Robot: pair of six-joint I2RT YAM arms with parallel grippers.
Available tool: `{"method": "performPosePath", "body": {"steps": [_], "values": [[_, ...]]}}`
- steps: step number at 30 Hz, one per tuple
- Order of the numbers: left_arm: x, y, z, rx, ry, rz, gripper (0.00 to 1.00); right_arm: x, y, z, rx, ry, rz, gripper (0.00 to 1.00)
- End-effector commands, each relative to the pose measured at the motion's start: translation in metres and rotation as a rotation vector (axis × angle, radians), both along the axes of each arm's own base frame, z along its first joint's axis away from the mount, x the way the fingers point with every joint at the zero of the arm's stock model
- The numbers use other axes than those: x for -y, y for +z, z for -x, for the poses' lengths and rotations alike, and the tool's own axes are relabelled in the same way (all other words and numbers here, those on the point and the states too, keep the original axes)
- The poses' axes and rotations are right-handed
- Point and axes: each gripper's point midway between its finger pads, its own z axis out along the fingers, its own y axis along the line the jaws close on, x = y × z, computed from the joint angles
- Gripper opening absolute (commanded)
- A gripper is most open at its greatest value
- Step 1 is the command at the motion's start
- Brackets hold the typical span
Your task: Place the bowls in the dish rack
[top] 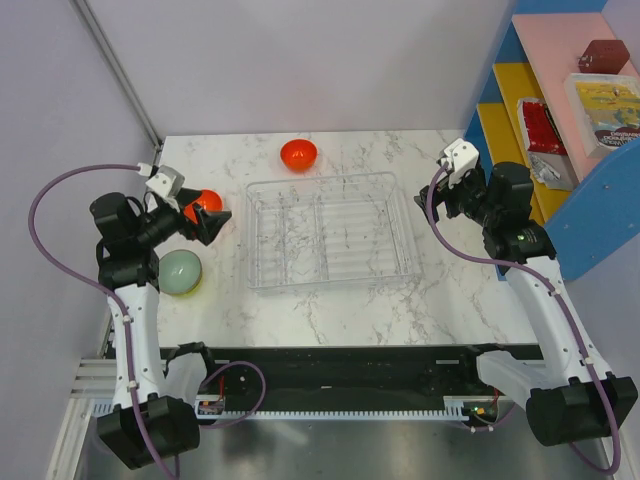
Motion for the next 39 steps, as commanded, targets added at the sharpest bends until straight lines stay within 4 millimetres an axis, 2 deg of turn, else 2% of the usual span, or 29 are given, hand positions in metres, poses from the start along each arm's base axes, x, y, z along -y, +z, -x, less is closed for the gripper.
{"method": "performPosePath", "body": {"steps": [1,5,8,10,11,15,18,24,27,28,29,30,31,32,33,36,39], "values": [[-0.003,0.001,-0.005,-0.021,0.037,0.045,1.0,0.0,0.014,0.002,0.051,0.017,0.009,0.98],[-0.01,-0.001,-0.012,-0.06,0.099,0.092,1.0,-0.001,0.013,0.003,0.052,0.019,0.01,0.98],[-0.017,-0.013,-0.017,-0.052,0.116,0.039,1.0,-0.001,0.013,0.004,0.055,0.021,0.013,0.98],[-0.025,-0.025,-0.021,-0.011,0.118,-0.069,0.99,0.0,0.014,0.004,0.058,0.021,0.015,0.98],[-0.031,-0.033,-0.024,-0.022,0.149,-0.091,1.0,0.0,0.014,0.004,0.058,0.022,0.015,0.98],[-0.084,-0.049,-0.043,-0.074,0.412,-0.201,1.0,-0.001,0.013,0.005,0.055,0.028,0.014,0.98],[-0.098,-0.064,-0.045,-0.148,0.452,-0.256,0.96,0.0,0.013,0.004,0.057,0.026,0.018,0.98],[-0.105,-0.093,-0.031,-0.244,0.444,-0.284,0.91,-0.002,0.007,0.002,0.043,0.034,0.022,0.98],[-0.116,-0.106,-0.026,-0.291,0.465,-0.282,0.91,-0.004,0.0,0.0,0.025,0.042,0.03,0.98],[-0.125,-0.112,-0.024,-0.326,0.487,-0.271,0.91,-0.005,-0.001,-0.001,0.02,0.042,0.031,0.98],[-0.13,-0.116,-0.022,-0.349,0.492,-0.265,0.87,-0.005,-0.002,-0.001,0.017,0.042,0.032,0.98],[-0.126,-0.123,-0.016,-0.386,0.459,-0.231,0.84,-0.007,-0.004,-0.002,0.01,0.047,0.032,0.98],[-0.136,-0.128,-0.009,-0.411,0.478,-0.201,0.84,-0.007,-0.004,-0.002,0.008,0.045,0.033,0.98],[-0.138,-0.132,-0.005,-0.416,0.463,-0.19,0.84,-0.006,-0.004,-0.003,0.009,0.044,0.035,0.98],[-0.133,-0.134,-0.001,-0.413,0.429,-0.16,0.83,-0.007,-0.005,-0.003,0.007,0.046,0.037,0.98],[-0.147,-0.157,0.015,-0.445,0.46,-0.138,0.83,-0.009,-0.008,-0.004,0.0,0.049,0.041,0.98],[-0.156,-0.17,0.023,-0.461,0.486,-0.134,0.83,-0.01,-0.01,-0.005,-0.008,0.05,0.037,0.98]]}}
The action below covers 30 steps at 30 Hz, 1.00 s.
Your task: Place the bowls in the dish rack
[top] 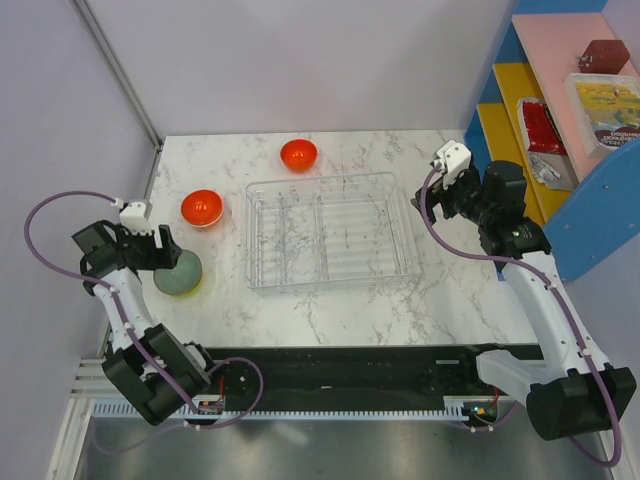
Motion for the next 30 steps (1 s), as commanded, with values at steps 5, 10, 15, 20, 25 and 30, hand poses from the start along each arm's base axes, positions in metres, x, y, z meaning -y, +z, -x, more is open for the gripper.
{"method": "performPosePath", "body": {"steps": [5,10,15,20,25,30], "values": [[0.0,-0.031,0.018,-0.018,-0.059,0.001,0.8,-0.005,0.001,-0.001,0.011,0.025,0.003,0.98],[-0.012,-0.042,0.019,-0.032,-0.024,-0.012,0.79,-0.006,-0.001,-0.002,0.004,0.026,0.003,0.98],[-0.021,-0.04,0.017,-0.018,0.011,-0.001,0.77,-0.005,-0.003,-0.003,-0.002,0.026,0.006,0.98],[-0.024,-0.033,0.015,0.031,0.029,-0.012,0.76,-0.006,-0.004,-0.003,-0.004,0.029,0.006,0.98],[-0.03,-0.053,0.015,-0.029,0.039,0.016,0.72,-0.006,-0.004,-0.003,-0.003,0.031,0.007,0.98],[-0.029,-0.064,0.014,-0.051,0.027,0.04,0.67,-0.006,-0.004,-0.003,-0.005,0.029,0.006,0.98]]}}
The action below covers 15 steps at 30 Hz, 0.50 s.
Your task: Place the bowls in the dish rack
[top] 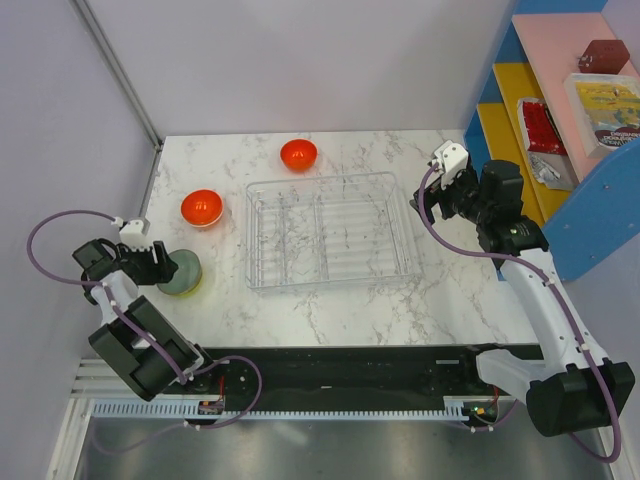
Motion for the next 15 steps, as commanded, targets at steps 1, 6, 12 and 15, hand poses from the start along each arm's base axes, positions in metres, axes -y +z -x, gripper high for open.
{"method": "performPosePath", "body": {"steps": [1,6,12,15], "values": [[-0.006,-0.004,-0.005,0.016,-0.01,-0.012,0.67,-0.004,0.004,-0.001,0.02,0.025,0.002,0.98],[-0.002,-0.003,-0.006,0.029,-0.02,0.002,0.61,-0.005,0.003,-0.001,0.016,0.028,0.0,0.98],[0.006,0.003,-0.005,0.059,-0.04,0.012,0.49,-0.005,0.002,-0.001,0.013,0.029,-0.002,0.98],[0.008,0.004,-0.005,0.068,-0.043,0.011,0.4,-0.004,0.004,0.0,0.017,0.027,-0.003,0.98]]}}
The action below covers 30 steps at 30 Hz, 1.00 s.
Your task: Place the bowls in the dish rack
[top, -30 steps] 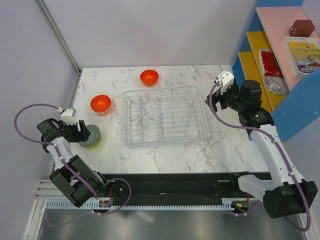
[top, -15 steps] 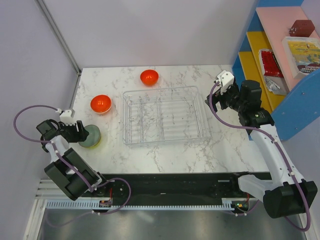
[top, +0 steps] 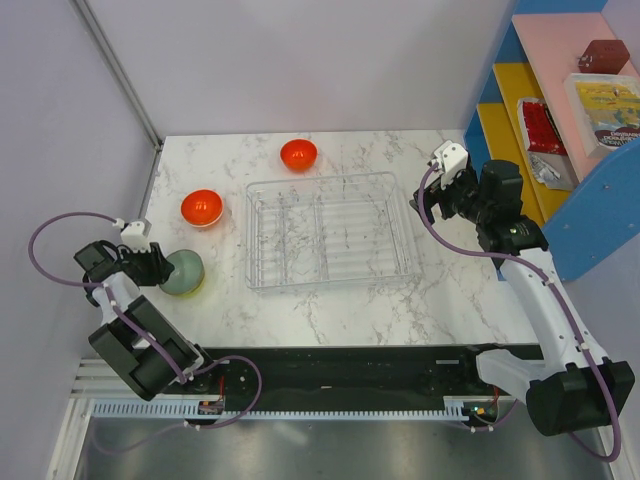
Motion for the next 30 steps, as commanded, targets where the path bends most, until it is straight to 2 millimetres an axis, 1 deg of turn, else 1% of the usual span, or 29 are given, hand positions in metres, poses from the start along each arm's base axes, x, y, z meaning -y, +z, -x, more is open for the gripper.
{"method": "performPosePath", "body": {"steps": [1,4,5,7,9,10,11,14,18,22,29,30], "values": [[0.006,0.013,-0.004,0.072,-0.035,-0.006,0.38,-0.005,0.005,0.001,0.021,0.029,-0.003,0.98],[0.006,0.012,-0.004,0.071,-0.035,-0.002,0.3,-0.005,0.006,0.001,0.026,0.03,-0.004,0.98],[0.006,0.012,-0.004,0.07,-0.036,-0.002,0.23,-0.005,0.006,0.001,0.026,0.03,-0.004,0.98],[0.007,0.012,-0.004,0.071,-0.036,0.002,0.2,-0.005,0.004,0.001,0.02,0.032,-0.004,0.98],[0.007,0.011,-0.004,0.068,-0.036,0.007,0.14,-0.006,0.005,0.001,0.022,0.033,-0.005,0.98],[0.008,0.012,-0.004,0.071,-0.037,0.006,0.13,-0.006,0.005,0.001,0.021,0.034,-0.005,0.98],[0.008,0.011,-0.004,0.07,-0.037,0.007,0.08,-0.006,0.005,0.001,0.022,0.033,-0.005,0.98],[0.008,0.012,-0.004,0.073,-0.036,0.008,0.03,-0.005,0.005,0.001,0.023,0.032,-0.003,0.98],[0.008,0.012,-0.004,0.075,-0.036,0.006,0.02,-0.005,0.004,0.001,0.02,0.032,-0.003,0.98],[0.01,0.019,-0.004,0.089,-0.035,-0.003,0.02,-0.005,0.006,0.002,0.023,0.032,-0.003,0.98],[0.011,0.043,-0.003,0.155,-0.034,-0.061,0.02,-0.005,0.006,0.001,0.022,0.034,-0.006,0.98],[0.012,0.044,-0.002,0.155,-0.033,-0.058,0.02,-0.006,0.005,0.002,0.021,0.037,-0.006,0.98]]}}
